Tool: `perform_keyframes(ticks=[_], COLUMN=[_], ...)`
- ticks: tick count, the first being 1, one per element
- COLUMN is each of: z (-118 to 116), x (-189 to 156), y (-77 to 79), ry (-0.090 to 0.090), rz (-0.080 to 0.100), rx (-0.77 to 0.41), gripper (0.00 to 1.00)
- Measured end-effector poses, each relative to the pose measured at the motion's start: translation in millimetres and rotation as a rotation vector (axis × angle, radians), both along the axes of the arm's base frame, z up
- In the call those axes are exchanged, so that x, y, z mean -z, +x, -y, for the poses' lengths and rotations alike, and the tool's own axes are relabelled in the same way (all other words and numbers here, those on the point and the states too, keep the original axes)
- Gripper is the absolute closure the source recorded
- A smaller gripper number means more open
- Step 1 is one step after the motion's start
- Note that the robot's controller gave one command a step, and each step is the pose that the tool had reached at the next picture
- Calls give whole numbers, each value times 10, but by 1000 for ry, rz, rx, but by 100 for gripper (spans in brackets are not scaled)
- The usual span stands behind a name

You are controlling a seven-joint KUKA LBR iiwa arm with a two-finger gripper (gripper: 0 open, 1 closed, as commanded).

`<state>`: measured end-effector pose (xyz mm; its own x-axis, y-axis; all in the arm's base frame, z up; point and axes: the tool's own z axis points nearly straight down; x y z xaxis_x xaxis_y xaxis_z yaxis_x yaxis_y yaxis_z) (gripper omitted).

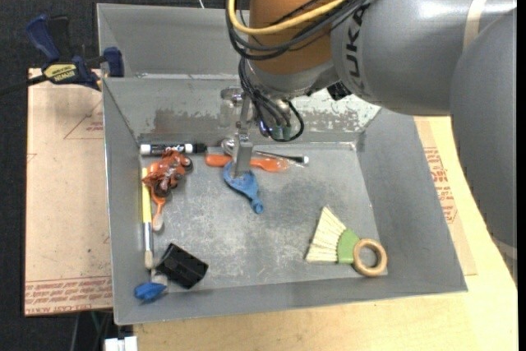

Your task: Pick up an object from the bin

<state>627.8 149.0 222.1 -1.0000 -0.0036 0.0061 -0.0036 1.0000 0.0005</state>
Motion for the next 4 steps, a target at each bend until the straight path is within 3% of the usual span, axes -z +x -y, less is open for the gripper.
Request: perform_keyframes(ticks=[1,2,3,4], z=[8,-240,-604,-669], x=[-53,476,627,896], y=[17,113,150,192], ry=[1,2,4,3], rz=[8,10,16,12], rx=[3,-195,-361,-608], gripper=[0,0,0,0])
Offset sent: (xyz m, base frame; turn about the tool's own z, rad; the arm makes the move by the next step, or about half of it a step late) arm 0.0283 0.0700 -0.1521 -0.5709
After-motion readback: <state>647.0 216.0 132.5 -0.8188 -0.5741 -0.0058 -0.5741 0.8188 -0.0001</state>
